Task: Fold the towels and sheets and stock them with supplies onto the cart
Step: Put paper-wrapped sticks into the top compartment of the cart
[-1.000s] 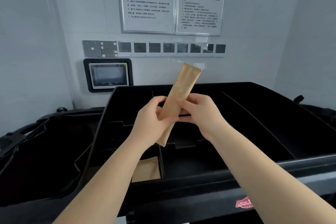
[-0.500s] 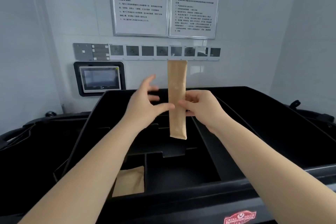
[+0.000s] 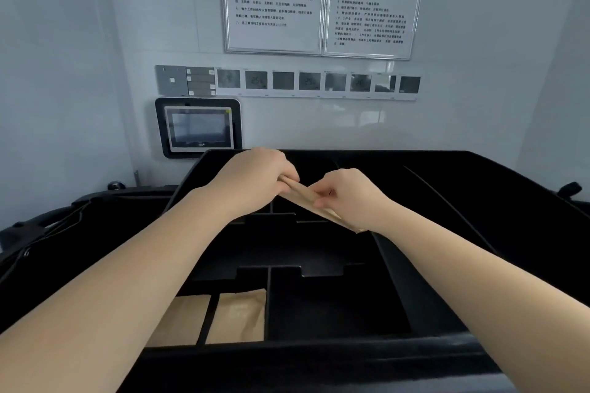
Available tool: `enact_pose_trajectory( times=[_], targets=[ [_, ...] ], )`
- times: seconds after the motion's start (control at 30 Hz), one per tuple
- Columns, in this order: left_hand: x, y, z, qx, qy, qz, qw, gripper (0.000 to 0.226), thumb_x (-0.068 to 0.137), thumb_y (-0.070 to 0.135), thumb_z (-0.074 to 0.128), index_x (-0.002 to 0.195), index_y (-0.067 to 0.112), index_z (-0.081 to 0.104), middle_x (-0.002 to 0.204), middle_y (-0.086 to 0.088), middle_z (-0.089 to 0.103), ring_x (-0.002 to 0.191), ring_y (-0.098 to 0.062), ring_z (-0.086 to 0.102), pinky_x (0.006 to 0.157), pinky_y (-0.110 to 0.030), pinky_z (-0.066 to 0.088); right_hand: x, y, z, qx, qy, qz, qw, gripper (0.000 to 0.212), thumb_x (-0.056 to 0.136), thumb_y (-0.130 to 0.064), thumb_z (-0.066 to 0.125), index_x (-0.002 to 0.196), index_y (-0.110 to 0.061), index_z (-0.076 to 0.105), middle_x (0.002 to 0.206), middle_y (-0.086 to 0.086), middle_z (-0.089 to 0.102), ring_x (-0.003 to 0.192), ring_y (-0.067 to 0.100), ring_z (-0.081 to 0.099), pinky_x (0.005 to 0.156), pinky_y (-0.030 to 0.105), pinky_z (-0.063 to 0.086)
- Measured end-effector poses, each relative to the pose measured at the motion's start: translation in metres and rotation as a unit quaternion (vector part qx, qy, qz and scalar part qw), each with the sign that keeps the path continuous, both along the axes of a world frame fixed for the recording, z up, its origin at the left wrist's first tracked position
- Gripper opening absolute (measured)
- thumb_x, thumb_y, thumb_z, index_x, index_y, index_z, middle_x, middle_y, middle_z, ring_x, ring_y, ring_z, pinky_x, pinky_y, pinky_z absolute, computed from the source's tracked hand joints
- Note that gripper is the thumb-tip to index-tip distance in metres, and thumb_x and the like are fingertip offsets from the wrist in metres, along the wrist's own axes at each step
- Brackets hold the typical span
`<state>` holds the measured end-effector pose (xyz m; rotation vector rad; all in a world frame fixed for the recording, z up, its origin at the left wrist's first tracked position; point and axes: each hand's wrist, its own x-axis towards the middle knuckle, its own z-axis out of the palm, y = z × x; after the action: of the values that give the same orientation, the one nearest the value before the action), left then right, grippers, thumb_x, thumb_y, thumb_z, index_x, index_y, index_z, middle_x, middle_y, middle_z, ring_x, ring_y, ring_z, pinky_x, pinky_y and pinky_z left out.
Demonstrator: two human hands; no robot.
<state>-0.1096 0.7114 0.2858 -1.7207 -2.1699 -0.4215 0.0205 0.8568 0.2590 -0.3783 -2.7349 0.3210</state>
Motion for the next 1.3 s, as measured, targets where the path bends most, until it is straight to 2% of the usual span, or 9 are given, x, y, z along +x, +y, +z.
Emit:
enact_pose_trajectory(
  times=[0.1,0.17,0.33,0.43,0.57,0.73,1.0,1.13,1.3],
  targets=[
    [-0.012,-0.001,-0.010,0.026,-0.003,0.020,0.999,0.019,0.091,0.023,0.059,0.100,0.033,0.072,0.089,0.014,0.060,0.090,-0.010,0.051,0.074,-0.030,0.038,-0.006,-0.002,-0.001,-0.019,0.006,0.018,1.000,0.018,0.090,-0.024,0.064,0.104,-0.030,0.073,0.081,-0.012,0.064,0.078,0.007,0.058,0.071,0.022,0.046],
    [-0.022,-0.005,-0.016,0.064,-0.040,0.025,0.997,0.017,0.089,0.023,0.063,0.096,0.035,0.074,0.086,0.016,0.062,0.089,-0.009,0.055,0.074,-0.030,0.042,-0.005,0.002,-0.001,-0.056,0.020,0.019,0.998,0.019,0.087,-0.025,0.068,0.104,-0.032,0.073,0.089,-0.011,0.070,0.084,0.004,0.061,0.076,0.018,0.047],
    [-0.045,-0.017,-0.039,0.141,-0.137,0.016,0.980,0.017,0.086,0.018,0.067,0.090,0.032,0.076,0.079,0.019,0.064,0.083,-0.002,0.057,0.074,-0.025,0.044,0.003,0.020,-0.010,-0.088,0.018,-0.011,0.996,0.008,0.080,-0.029,0.076,0.087,-0.028,0.076,0.077,-0.015,0.069,0.078,-0.001,0.062,0.065,0.012,0.043],
    [-0.048,-0.014,-0.059,0.095,-0.077,0.016,0.992,0.015,0.090,0.023,0.063,0.094,0.033,0.073,0.084,0.020,0.061,0.086,-0.003,0.053,0.075,-0.026,0.045,-0.002,0.021,-0.022,-0.058,0.015,-0.034,0.998,0.006,0.079,-0.030,0.076,0.082,-0.025,0.075,0.075,-0.011,0.067,0.073,0.005,0.061,0.061,0.015,0.043],
    [-0.053,-0.006,-0.081,0.006,-0.013,0.012,1.000,0.014,0.091,0.034,0.060,0.096,0.034,0.073,0.087,0.015,0.055,0.084,-0.006,0.050,0.068,-0.024,0.043,-0.009,0.017,-0.044,-0.016,-0.011,-0.073,0.997,0.004,0.082,-0.028,0.073,0.085,-0.027,0.074,0.081,-0.007,0.067,0.075,0.012,0.062,0.070,0.031,0.053],
    [-0.058,0.008,-0.101,-0.038,-0.011,0.045,0.998,0.016,0.092,0.040,0.058,0.100,0.035,0.071,0.084,0.013,0.050,0.080,-0.008,0.051,0.060,-0.022,0.033,-0.023,0.016,-0.064,0.086,-0.075,-0.136,0.984,0.010,0.088,-0.030,0.063,0.094,-0.029,0.072,0.082,-0.005,0.065,0.073,0.018,0.062,0.060,0.027,0.045],
    [-0.061,0.021,-0.123,-0.126,0.059,0.053,0.989,0.024,0.097,0.038,0.049,0.111,0.033,0.068,0.095,0.011,0.055,0.093,-0.013,0.056,0.078,-0.032,0.048,-0.045,0.017,-0.090,0.236,-0.173,-0.170,0.941,0.015,0.086,-0.012,0.058,0.091,-0.023,0.066,0.066,-0.004,0.046,0.061,0.021,0.047,0.052,0.027,0.029],
    [-0.059,0.027,-0.128,-0.175,0.049,0.054,0.982,0.024,0.096,0.038,0.050,0.113,0.033,0.067,0.100,0.010,0.061,0.096,-0.015,0.059,0.082,-0.034,0.050,-0.045,0.018,-0.094,0.220,-0.209,-0.165,0.938,0.015,0.086,-0.011,0.062,0.095,-0.021,0.068,0.074,-0.001,0.054,0.067,0.024,0.055,0.058,0.029,0.038],
    [-0.072,0.013,-0.124,-0.161,-0.103,0.004,0.982,0.032,0.087,0.038,0.066,0.119,0.031,0.067,0.113,0.013,0.065,0.104,-0.008,0.059,0.091,-0.028,0.048,-0.037,0.020,-0.082,0.074,-0.205,-0.149,0.965,0.029,0.081,-0.032,0.073,0.110,-0.026,0.070,0.102,0.001,0.066,0.091,0.024,0.064,0.071,0.030,0.049]
  ],
)
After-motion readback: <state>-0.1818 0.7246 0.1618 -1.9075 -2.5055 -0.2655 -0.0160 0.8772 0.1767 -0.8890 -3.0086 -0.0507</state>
